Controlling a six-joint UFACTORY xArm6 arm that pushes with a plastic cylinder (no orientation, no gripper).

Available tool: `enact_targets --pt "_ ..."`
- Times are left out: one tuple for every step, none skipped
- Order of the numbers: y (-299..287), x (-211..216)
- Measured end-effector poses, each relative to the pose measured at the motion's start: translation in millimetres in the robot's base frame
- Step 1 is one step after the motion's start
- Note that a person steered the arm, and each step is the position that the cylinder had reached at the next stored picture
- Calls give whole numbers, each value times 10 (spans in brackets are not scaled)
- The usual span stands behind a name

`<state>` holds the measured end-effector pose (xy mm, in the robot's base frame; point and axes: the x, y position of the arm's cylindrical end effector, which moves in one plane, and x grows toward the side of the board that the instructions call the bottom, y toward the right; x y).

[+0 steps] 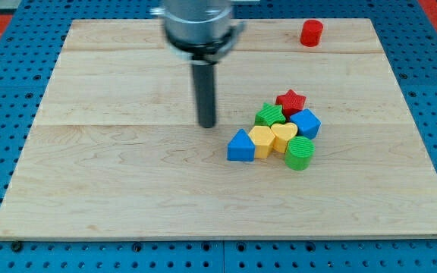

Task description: Push the triangle into the heart

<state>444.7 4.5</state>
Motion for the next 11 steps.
enact_targets --pt "144 507" --pt "220 818" --pt "66 1274" --pt "591 1292" --pt "885 1270" --pt "910 1270" --pt "866 1192" --pt "817 970" --pt "860 897" --pt "1070 941" --pt "1112 960"
